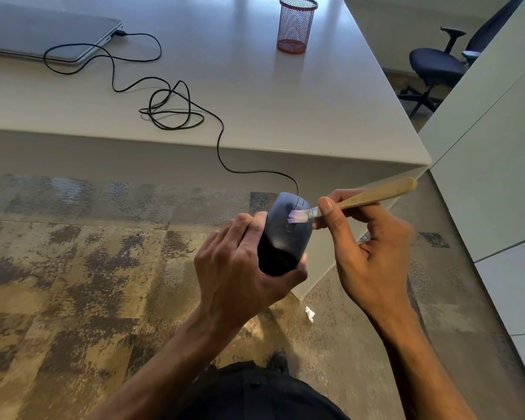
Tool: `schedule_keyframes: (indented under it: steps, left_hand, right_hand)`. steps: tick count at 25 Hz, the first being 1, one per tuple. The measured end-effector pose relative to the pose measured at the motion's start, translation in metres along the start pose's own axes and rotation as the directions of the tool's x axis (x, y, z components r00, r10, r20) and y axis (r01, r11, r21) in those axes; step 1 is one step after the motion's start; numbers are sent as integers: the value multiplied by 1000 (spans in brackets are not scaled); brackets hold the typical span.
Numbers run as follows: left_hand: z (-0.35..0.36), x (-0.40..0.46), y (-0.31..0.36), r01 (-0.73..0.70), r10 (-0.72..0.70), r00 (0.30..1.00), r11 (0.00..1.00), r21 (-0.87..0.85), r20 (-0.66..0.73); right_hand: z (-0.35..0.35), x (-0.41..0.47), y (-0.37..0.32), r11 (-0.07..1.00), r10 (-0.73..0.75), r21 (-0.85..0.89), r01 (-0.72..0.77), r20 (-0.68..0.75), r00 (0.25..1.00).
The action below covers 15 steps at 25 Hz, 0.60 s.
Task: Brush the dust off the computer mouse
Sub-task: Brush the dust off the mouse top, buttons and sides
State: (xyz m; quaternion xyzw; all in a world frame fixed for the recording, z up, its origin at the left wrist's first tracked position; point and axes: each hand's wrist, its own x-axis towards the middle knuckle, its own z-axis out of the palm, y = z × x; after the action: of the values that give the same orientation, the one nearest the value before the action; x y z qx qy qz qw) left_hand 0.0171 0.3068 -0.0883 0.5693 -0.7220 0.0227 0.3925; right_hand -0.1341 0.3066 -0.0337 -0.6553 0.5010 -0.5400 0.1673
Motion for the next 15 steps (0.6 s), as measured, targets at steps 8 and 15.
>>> schedule_keyframes:
  steps: [8, 15]
  left_hand:
    - [0, 0, 3, -7, 7, 1000, 1000, -5, -6]
    - [-1, -3, 4, -23, 23, 1000, 1000, -4, -9]
  right_hand:
    - [-2, -6, -1, 999, -38, -15, 39, 35, 999]
    - [0, 2, 2, 999, -33, -37, 33, -11, 999]
